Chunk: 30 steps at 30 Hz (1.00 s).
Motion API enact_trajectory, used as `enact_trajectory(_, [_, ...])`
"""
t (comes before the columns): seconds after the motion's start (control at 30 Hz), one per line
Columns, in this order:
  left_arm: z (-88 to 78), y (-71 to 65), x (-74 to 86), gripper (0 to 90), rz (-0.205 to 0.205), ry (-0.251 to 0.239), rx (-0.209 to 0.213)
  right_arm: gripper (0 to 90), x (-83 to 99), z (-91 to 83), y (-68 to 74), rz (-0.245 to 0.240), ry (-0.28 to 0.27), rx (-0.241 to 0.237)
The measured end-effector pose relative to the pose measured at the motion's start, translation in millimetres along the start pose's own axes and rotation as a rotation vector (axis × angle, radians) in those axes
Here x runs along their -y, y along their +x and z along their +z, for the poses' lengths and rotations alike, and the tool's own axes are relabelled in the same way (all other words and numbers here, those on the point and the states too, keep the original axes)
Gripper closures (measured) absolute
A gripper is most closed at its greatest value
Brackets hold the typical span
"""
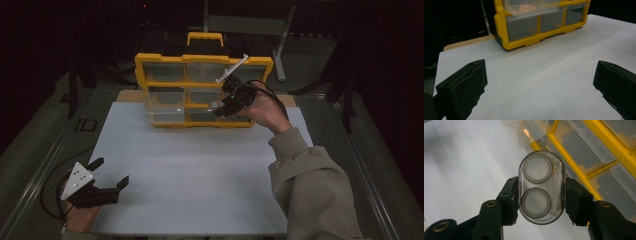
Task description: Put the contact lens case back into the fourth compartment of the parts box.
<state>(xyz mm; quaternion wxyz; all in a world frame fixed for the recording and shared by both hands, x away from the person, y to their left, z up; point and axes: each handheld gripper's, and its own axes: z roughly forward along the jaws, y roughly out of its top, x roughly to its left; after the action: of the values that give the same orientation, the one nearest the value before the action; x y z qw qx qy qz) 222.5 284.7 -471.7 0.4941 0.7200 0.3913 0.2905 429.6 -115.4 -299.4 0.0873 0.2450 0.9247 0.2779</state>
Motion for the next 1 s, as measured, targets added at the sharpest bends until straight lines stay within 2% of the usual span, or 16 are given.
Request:
enact_trajectory(0.37, [-0.2,-0.2,-0.5,0.0,0.002,-0.002,0.000,48.6,-13.2,3.8,-5.0,0.005,-0.016,-0.001])
enact_trajectory(1.0, [0.0,0.1,0.6,0.0,-0.003,-0.002,0.003,48.6,-32.9,18.4,-5.8,0.003,-0.032,-0.016])
